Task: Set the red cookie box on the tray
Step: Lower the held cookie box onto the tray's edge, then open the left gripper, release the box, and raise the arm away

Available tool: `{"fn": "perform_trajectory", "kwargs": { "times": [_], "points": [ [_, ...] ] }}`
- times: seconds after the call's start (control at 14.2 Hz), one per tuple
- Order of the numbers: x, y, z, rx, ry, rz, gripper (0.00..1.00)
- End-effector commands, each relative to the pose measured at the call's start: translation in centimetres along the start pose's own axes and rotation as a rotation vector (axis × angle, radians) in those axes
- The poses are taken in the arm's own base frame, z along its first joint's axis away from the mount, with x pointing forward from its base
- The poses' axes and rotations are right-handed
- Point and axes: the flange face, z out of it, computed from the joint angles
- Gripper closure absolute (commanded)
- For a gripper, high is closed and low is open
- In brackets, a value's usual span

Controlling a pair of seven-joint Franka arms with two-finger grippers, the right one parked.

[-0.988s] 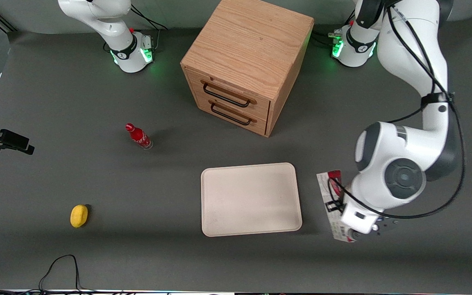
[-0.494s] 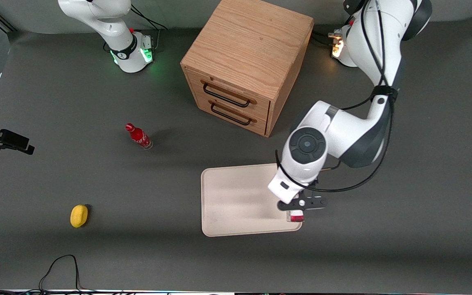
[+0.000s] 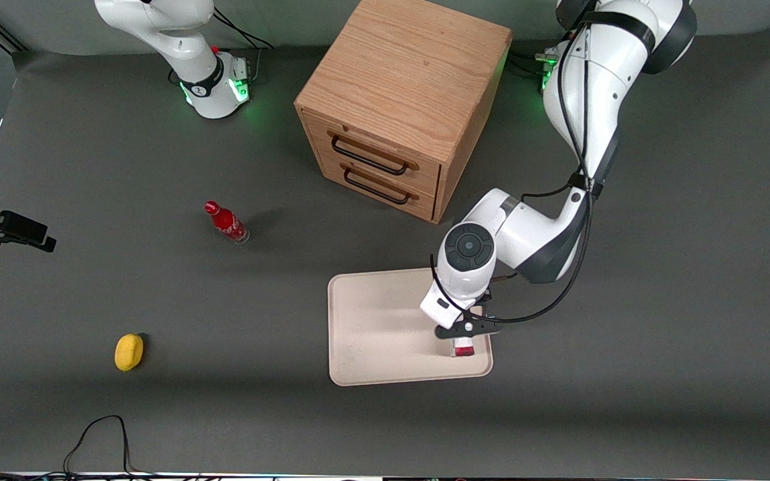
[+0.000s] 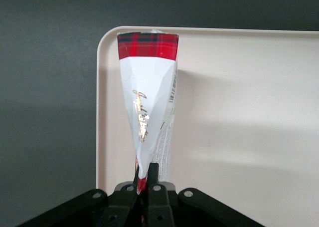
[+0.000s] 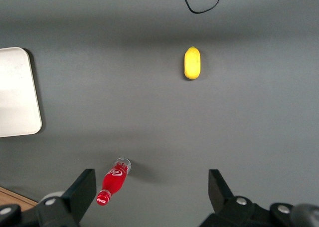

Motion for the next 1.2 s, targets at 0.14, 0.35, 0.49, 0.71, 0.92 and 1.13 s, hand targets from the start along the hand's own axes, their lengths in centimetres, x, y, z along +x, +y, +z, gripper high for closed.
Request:
{"fn": "perform_trajectory", "kwargs": {
  "times": [0.14, 0.35, 0.49, 0.71, 0.92, 1.13],
  "points": [
    [0.2, -1.2, 1.0, 0.026, 0.059, -0.005, 1.00],
    [0.4, -1.7, 1.4, 0.028, 0.060, -0.012, 0.87],
    [0.5, -1.7, 1.0, 0.021, 0.060, -0.028, 0.00],
    [2.2, -3.7, -4.1, 0.007, 0.097, -0.071, 0.00],
    [3.3, -7.4, -11.0, 0.003, 0.086, -0.128, 0.00],
    [2.9, -14.1, -17.4, 0.035, 0.043, 0.031, 0.00]
  ]
}}
